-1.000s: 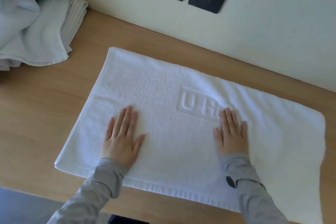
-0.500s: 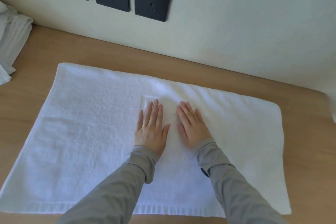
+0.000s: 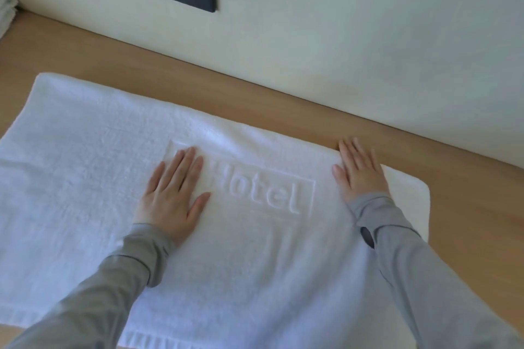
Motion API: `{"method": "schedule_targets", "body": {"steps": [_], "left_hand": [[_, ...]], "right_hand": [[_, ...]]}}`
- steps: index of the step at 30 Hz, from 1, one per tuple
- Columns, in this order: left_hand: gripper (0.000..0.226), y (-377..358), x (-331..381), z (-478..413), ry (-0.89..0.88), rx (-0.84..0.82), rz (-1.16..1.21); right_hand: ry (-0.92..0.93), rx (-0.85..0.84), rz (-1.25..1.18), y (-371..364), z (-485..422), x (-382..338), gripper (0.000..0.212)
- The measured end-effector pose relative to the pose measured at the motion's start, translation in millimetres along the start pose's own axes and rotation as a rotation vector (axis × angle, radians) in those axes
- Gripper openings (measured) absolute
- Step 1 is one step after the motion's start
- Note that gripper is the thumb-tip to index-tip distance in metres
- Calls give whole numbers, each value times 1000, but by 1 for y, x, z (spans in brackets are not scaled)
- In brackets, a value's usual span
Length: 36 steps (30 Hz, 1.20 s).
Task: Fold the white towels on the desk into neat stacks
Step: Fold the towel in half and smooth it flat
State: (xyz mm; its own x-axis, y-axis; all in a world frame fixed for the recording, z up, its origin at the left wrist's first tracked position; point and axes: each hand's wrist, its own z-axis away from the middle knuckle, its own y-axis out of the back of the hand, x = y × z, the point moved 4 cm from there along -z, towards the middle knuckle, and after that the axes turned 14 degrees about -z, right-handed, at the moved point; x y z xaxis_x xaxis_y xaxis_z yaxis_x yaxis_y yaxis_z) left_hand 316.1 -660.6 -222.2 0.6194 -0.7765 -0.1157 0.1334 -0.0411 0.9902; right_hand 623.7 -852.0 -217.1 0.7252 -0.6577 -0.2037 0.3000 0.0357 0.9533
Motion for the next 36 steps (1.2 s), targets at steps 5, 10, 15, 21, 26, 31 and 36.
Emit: {"method": "schedule_targets", "body": {"steps": [5, 10, 15, 21, 26, 31, 36], "left_hand": [[68, 2, 2, -1, 19, 13, -12], [69, 3, 2, -2, 1, 29, -18], [64, 1, 1, -1, 21, 27, -12], [66, 0, -1, 0, 29, 7, -5], [65, -4, -2, 0, 26, 3, -6], [66, -3, -1, 0, 14, -10, 6], [65, -4, 0, 0, 1, -1, 20]], "right_hand": [[156, 156, -137, -2, 17, -84, 60], [586, -48, -200, -51, 34, -230, 58], [510, 13, -201, -41, 1, -168, 54], [-189, 70, -19, -6, -9, -6, 58], [-67, 277, -208, -4, 50, -91, 62], [293, 32, -181, -71, 151, -201, 58], [105, 46, -73, -57, 175, -102, 59]]}}
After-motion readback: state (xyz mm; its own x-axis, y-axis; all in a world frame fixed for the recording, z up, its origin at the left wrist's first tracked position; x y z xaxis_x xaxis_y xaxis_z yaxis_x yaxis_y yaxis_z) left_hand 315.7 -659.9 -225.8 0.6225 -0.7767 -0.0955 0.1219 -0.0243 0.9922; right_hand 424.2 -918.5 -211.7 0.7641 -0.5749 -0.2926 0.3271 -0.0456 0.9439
